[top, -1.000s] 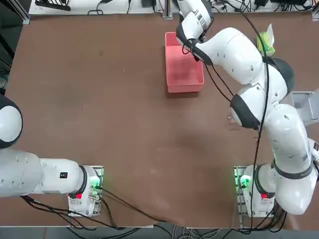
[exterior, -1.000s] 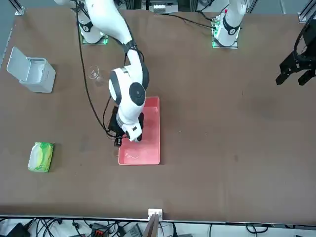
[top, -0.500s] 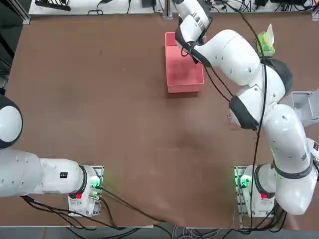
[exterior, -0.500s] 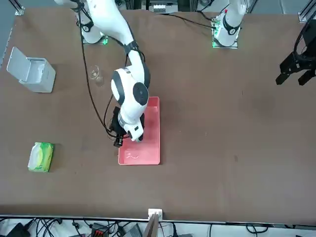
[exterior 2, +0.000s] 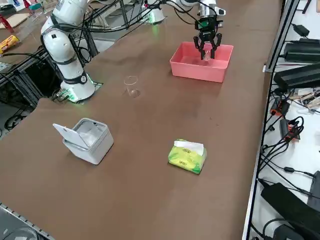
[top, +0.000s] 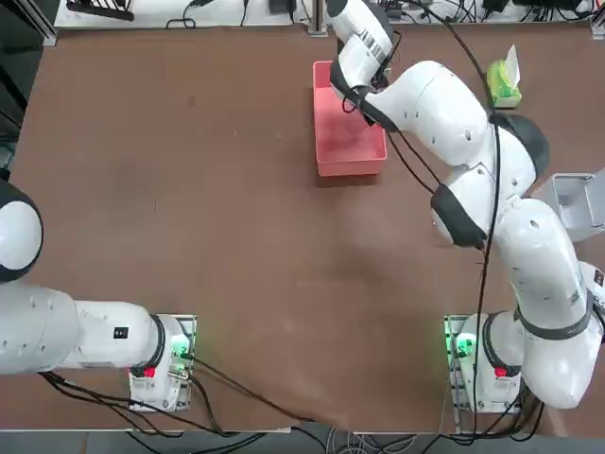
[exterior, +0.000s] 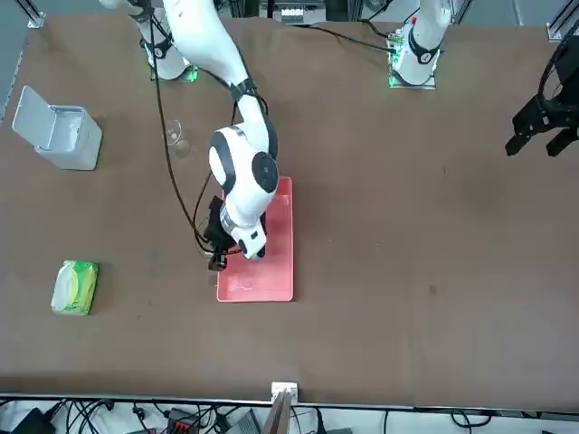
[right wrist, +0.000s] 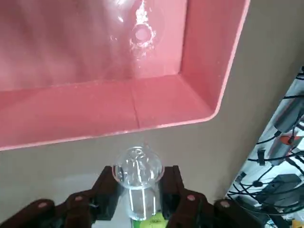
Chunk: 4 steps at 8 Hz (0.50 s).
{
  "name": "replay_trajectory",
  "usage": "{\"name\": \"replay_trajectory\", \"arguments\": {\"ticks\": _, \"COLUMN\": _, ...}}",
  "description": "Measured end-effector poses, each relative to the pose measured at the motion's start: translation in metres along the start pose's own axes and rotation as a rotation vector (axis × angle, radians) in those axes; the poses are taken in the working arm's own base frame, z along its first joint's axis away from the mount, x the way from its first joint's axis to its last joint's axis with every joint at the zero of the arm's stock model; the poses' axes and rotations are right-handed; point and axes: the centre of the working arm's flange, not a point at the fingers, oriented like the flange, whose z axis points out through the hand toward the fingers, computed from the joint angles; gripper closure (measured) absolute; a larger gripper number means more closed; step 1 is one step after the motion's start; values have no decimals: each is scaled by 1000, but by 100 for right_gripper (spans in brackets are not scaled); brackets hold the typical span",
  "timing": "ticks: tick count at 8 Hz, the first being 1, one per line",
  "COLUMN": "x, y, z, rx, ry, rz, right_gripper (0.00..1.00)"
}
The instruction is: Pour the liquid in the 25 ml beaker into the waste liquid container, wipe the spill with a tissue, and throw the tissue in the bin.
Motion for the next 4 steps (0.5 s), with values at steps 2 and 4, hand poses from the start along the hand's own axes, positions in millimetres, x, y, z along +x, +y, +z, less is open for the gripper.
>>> {"name": "replay_trajectory", "arguments": {"ticks": 2, "x": 1, "y": 0, "z": 2, "rx": -5, "ry": -13, "rz": -6, "right_gripper": 53}}
{"name": "replay_trajectory", "arguments": {"ticks": 4, "x": 3, "y": -1, "z": 4, "rx": -16, "ry": -30, "rz": -16, "right_gripper": 53}}
